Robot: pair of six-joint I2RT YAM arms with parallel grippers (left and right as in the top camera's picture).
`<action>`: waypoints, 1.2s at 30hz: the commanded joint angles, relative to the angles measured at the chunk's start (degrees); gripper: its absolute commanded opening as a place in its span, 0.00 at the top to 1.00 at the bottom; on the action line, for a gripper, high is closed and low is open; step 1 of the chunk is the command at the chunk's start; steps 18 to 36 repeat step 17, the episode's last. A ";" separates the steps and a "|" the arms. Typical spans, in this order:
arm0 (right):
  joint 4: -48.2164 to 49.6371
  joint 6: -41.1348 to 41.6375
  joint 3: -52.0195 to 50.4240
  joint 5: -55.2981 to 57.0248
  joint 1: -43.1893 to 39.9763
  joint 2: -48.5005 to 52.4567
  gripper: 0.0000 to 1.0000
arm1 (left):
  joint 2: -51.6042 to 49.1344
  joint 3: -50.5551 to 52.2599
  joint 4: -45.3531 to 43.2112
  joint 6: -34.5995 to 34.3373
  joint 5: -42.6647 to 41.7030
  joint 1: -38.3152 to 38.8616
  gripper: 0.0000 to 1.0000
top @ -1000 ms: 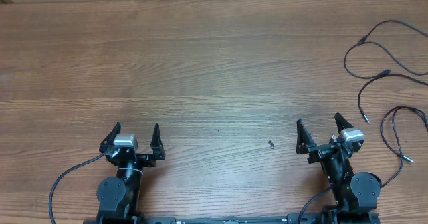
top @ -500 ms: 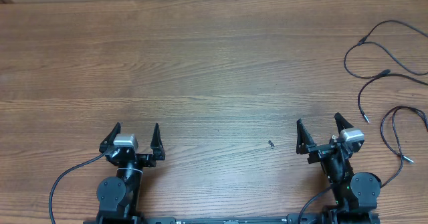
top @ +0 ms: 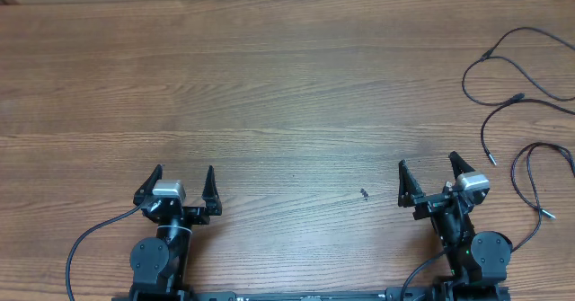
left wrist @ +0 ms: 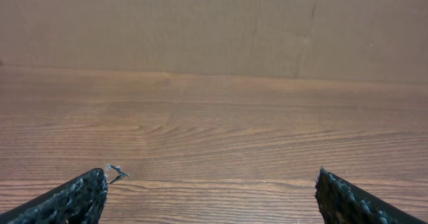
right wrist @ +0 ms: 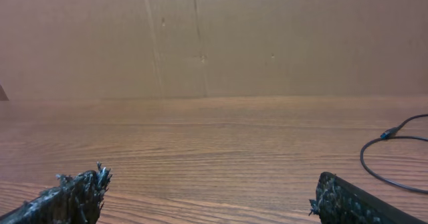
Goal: Untangle cables
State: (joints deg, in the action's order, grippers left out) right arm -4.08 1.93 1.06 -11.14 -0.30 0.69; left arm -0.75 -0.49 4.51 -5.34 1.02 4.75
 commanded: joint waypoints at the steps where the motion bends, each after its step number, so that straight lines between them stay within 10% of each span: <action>1: 0.31 0.44 -0.61 0.15 -0.20 -0.52 0.00 | 0.50 0.22 -0.04 1.53 -0.81 -0.35 0.00; 36: 0.31 0.44 -0.61 0.13 -0.20 -0.52 0.00 | 0.50 0.22 -0.04 1.53 -0.81 -0.35 0.01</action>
